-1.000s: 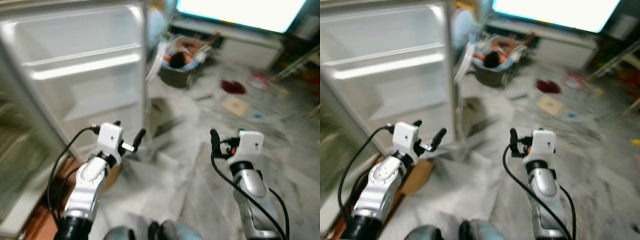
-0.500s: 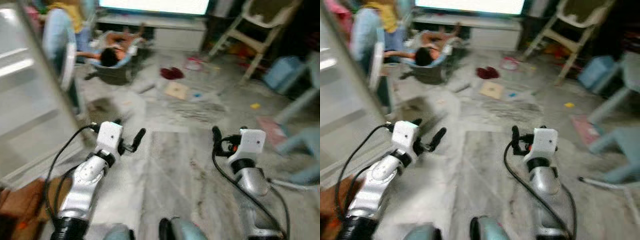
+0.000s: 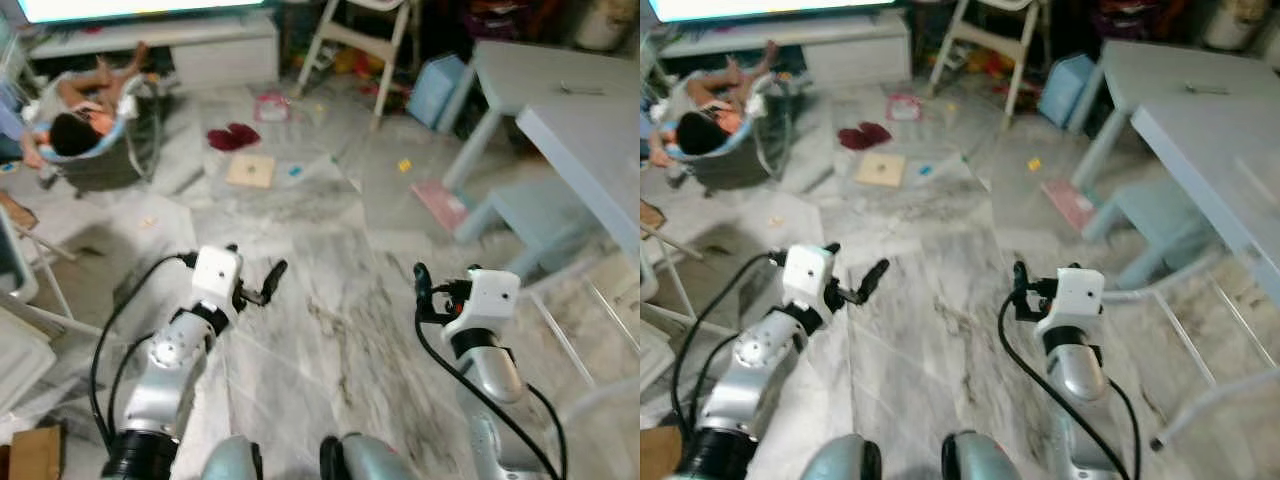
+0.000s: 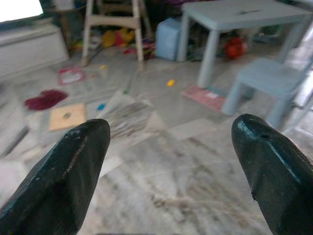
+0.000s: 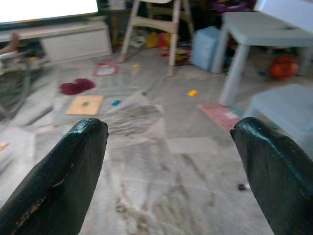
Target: Restocking fridge
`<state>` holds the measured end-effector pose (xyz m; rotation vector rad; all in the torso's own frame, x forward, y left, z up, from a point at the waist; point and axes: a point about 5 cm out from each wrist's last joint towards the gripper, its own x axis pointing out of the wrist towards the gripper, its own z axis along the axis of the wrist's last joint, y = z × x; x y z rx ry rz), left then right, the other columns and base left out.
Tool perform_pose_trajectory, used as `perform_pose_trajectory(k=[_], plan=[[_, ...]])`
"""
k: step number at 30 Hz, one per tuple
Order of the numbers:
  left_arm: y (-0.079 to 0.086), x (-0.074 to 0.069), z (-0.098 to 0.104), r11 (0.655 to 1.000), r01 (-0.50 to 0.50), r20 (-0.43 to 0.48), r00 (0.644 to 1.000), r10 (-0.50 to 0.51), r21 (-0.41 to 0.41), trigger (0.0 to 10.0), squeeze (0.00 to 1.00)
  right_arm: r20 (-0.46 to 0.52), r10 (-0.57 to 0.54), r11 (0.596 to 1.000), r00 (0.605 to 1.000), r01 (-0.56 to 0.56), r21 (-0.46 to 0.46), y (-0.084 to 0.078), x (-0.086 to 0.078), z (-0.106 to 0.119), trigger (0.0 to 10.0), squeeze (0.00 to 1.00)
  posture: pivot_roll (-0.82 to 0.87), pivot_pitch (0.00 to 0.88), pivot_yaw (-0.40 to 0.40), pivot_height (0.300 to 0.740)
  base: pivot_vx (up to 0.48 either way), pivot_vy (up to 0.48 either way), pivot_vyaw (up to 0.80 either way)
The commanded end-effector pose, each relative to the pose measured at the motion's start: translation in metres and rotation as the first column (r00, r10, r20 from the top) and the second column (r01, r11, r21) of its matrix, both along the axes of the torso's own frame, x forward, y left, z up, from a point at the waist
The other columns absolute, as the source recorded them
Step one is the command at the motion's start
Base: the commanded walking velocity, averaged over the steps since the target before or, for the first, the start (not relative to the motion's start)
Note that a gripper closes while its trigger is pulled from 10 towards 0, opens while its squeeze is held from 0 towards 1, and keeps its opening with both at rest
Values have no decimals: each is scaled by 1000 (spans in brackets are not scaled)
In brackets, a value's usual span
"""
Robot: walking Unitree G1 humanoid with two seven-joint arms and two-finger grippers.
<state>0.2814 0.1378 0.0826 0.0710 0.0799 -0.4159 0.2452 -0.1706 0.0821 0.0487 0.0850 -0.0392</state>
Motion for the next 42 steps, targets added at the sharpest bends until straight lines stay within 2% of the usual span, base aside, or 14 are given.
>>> perform_pose_trajectory(k=[1,13,28,31,33,34,36,40,42], plan=[[1,2,2,1000,8,10,1000,-8,3,10000,0,11,-3,1000,1000,3,-4,-1,0,3,10000,0,-47,105,-22,740,0,458,-594],[-5,6,2,1000,23,24,999,-23,3,10000,0,17,0,1000,1000,0,-4,0,3,3,10000,0,-47,93,-22,740,242,383,-713],[-8,7,4,1000,26,39,999,-26,-10,10000,0,21,5,1000,1000,-5,18,6,4,3,10000,0,-45,86,-18,740,0,0,-540],[-2,7,4,999,-44,45,998,44,-21,10000,0,22,-1,1000,1000,0,20,5,3,2,10000,0,-47,78,-17,740,0,0,-533],[8,5,4,992,-118,55,991,121,-53,10000,0,31,-15,1000,999,14,22,2,2,3,10000,0,-44,42,-16,740,0,0,-538],[8,5,4,992,-118,55,991,121,-53,10000,0,31,-15,1000,999,14,22,2,2,3,10000,0,-44,42,-16,740,0,0,-575],[24,-2,4,973,-220,61,973,224,-65,10000,0,47,-41,999,998,40,16,-3,-3,5,10000,0,-38,5,-14,740,0,0,0],[33,-8,0,962,-268,56,961,270,-45,10000,0,48,-61,998,997,60,13,-7,-8,3,10000,0,-35,0,-14,740,0,0,0],[39,-13,-8,957,-289,35,956,290,-25,10000,0,42,-68,998,997,68,1,-8,-9,-1,10000,0,-32,0,-11,740,0,0,0]])
